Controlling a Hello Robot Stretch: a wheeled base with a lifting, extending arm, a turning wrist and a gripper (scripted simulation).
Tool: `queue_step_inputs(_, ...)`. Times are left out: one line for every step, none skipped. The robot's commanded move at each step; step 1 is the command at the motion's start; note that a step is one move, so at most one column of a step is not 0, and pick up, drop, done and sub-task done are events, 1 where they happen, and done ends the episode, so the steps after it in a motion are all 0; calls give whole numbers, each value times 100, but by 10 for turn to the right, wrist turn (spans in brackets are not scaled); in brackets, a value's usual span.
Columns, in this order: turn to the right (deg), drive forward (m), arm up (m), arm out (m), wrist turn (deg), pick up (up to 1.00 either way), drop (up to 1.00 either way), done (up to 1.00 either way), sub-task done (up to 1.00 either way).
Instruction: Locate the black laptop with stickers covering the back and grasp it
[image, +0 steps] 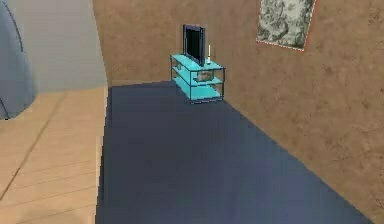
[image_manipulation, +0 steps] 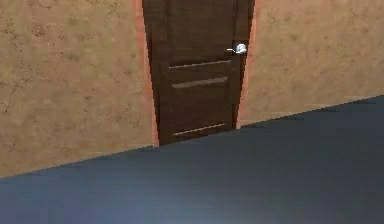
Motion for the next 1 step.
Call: queue_step_inputs(0,100,0,0,0,0,0,0,0)
